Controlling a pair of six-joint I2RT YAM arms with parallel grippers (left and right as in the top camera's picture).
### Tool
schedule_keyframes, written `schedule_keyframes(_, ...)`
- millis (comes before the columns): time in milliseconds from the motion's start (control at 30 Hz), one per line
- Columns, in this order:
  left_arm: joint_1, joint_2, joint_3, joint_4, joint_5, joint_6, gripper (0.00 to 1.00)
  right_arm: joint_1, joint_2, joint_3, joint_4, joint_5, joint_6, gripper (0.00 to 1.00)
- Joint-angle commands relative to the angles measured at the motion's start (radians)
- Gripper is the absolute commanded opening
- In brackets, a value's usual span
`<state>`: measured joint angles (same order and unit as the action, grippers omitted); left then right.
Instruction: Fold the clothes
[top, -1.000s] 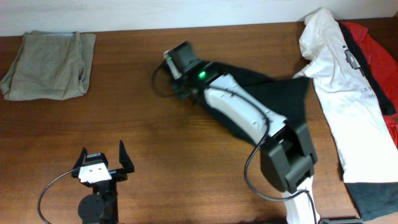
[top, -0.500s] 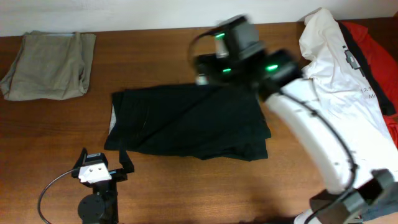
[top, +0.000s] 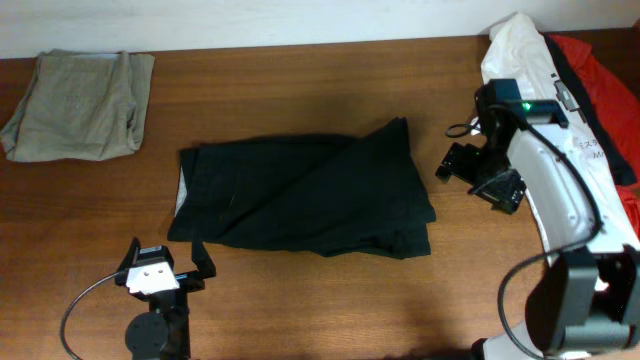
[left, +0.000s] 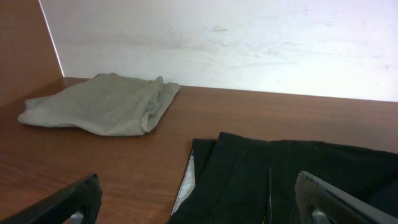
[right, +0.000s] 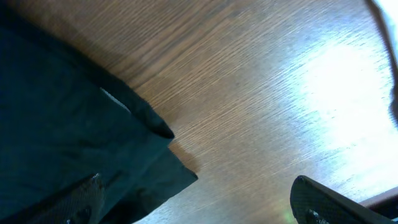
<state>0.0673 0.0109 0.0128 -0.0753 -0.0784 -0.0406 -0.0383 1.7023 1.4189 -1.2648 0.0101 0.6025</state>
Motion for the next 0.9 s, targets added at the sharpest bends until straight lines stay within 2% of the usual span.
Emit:
schedule_keyframes(0,0.001,-0.005,-0.003,-0.002,0.003,0.019,0.99,-0.074,-0.05,-0.061,0.005,0.019,0.016,0.99)
schedule_keyframes(33,0.001,-0.005,-0.003,-0.002,0.003,0.019,0.99,-0.092,-0.05,-0.094,0.01,0.011,0.015,0.99)
schedule_keyframes(167,0.001,-0.005,-0.003,-0.002,0.003,0.019,0.99,-0.105,-0.048,-0.257,0.224,-0.369,-0.305,0.99)
schedule_keyframes(233,0.001,-0.005,-0.003,-0.002,0.003,0.019,0.99,-0.104,-0.043,-0.311,0.287,-0.381,-0.311,0.98)
schedule_keyframes(300,0.001,-0.005,-0.003,-0.002,0.003,0.019,0.99,-0.103,-0.043,-0.381,0.374,-0.385,-0.311,0.89)
schedule_keyframes(433,0.001,-0.005,-0.003,-0.002,0.003,0.019,0.99,-0.032,-0.041,-0.509,0.594,-0.426,-0.305,0.88)
schedule_keyframes(500,0.001,-0.005,-0.003,-0.002,0.003,0.019,0.99,0.01,-0.032,-0.512,0.628,-0.422,-0.291,0.82)
schedule_keyframes(833,0.001,-0.005,-0.003,-0.002,0.003,0.019,0.99,0.024,0.047,-0.512,0.639,-0.365,-0.204,0.79)
schedule_keyframes(867,0.001,-0.005,-0.003,-0.002,0.003,0.019,0.99,0.024,0.047,-0.512,0.637,-0.367,-0.204,0.75)
